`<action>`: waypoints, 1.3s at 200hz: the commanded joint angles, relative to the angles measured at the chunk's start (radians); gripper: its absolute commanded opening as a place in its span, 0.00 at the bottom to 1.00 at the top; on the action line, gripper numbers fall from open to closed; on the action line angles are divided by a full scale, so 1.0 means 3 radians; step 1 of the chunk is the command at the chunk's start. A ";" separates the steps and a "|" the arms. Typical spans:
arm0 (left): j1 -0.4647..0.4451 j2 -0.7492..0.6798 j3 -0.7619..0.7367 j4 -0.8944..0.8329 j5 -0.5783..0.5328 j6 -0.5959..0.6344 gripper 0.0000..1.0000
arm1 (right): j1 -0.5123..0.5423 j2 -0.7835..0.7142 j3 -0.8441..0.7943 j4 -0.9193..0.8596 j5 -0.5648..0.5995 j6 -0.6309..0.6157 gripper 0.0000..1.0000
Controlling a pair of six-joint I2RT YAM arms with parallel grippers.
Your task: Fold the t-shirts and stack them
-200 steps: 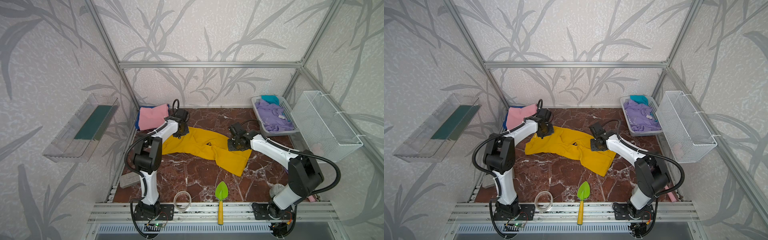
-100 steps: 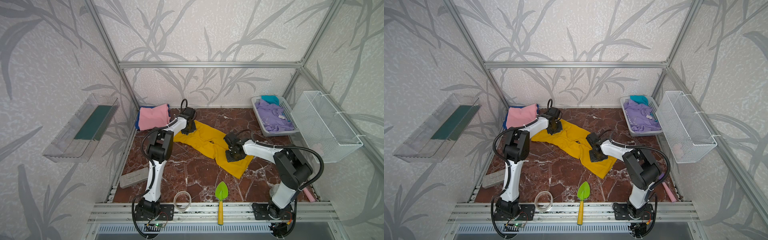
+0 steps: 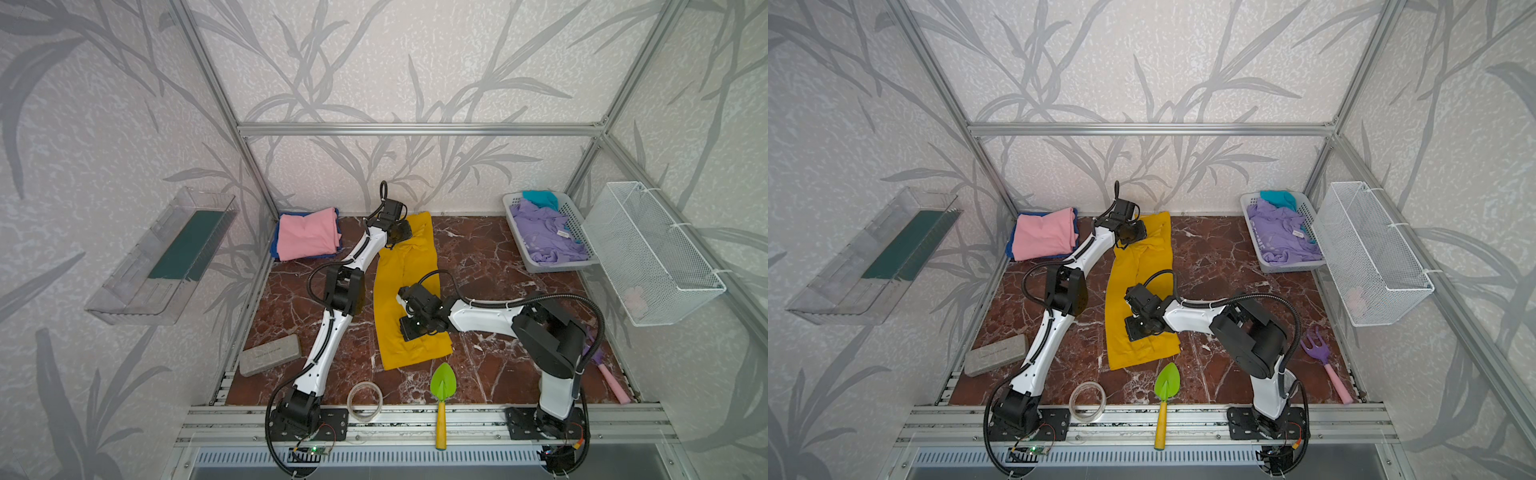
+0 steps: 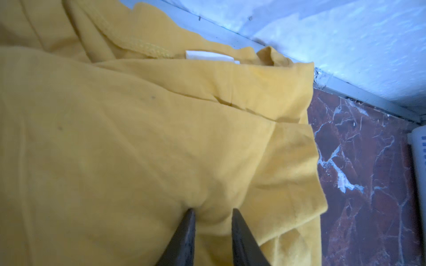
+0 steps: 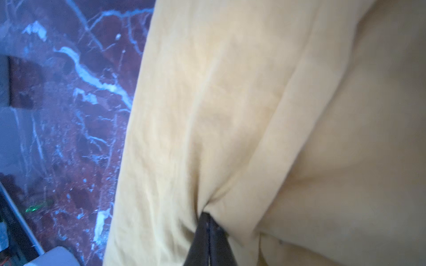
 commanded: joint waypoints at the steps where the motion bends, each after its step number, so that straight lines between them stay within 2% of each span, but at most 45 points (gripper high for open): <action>1: 0.0195 -0.0330 -0.0227 0.0025 0.0136 -0.0014 0.29 | 0.0040 -0.0064 -0.0132 -0.0261 -0.0195 -0.0086 0.07; 21: 0.0205 -0.0603 -0.0281 -0.0090 0.0230 0.0122 0.28 | -0.0154 -0.0481 -0.0061 -0.0368 -0.0226 -0.0215 0.08; 33: 0.0196 -0.0817 -0.0390 -0.0104 0.0299 0.0191 0.28 | -0.0354 -0.0679 0.0020 -0.0368 -0.0224 -0.0260 0.14; 45: 0.0172 -0.1082 -0.0581 -0.0106 0.0302 0.0245 0.30 | -0.0593 -0.0896 0.0098 -0.0279 -0.0227 -0.0211 0.20; 60: 0.0129 -0.1458 -0.0961 -0.0070 0.0283 0.0287 0.32 | -0.0920 -0.0910 0.0273 -0.0195 -0.0254 -0.0109 0.23; 74: 0.0078 -0.1846 -0.1547 0.0099 0.0289 0.0285 0.33 | -0.1159 -0.0721 0.0645 -0.0378 -0.0280 -0.0040 0.23; 97: -0.0030 -0.2449 -0.2676 0.0506 0.0211 0.0222 0.33 | -0.1440 -0.0106 0.1272 -0.0583 -0.0293 0.0028 0.24; 122: -0.0060 -0.2796 -0.3528 0.0785 0.0280 0.0054 0.32 | -0.1580 0.0509 0.1924 -0.0763 -0.0198 0.0072 0.25; 170: -0.0079 -0.3014 -0.4154 0.0697 0.0164 0.0049 0.31 | -0.1601 0.1665 0.3434 -0.1321 -0.0165 -0.0031 0.26; 201: -0.0080 -0.3089 -0.4420 0.0636 0.0037 0.0015 0.30 | -0.1605 0.2176 0.4177 -0.1730 -0.0072 -0.0026 0.36; 222: -0.0080 -0.3103 -0.4577 0.0642 0.0036 -0.0004 0.30 | -0.1610 0.2346 0.4373 -0.1824 -0.0096 0.0018 0.38; 260: -0.0083 -0.3103 -0.4778 0.0651 0.0045 -0.0016 0.30 | -0.1616 0.2397 0.4315 -0.1788 -0.0076 0.0072 0.39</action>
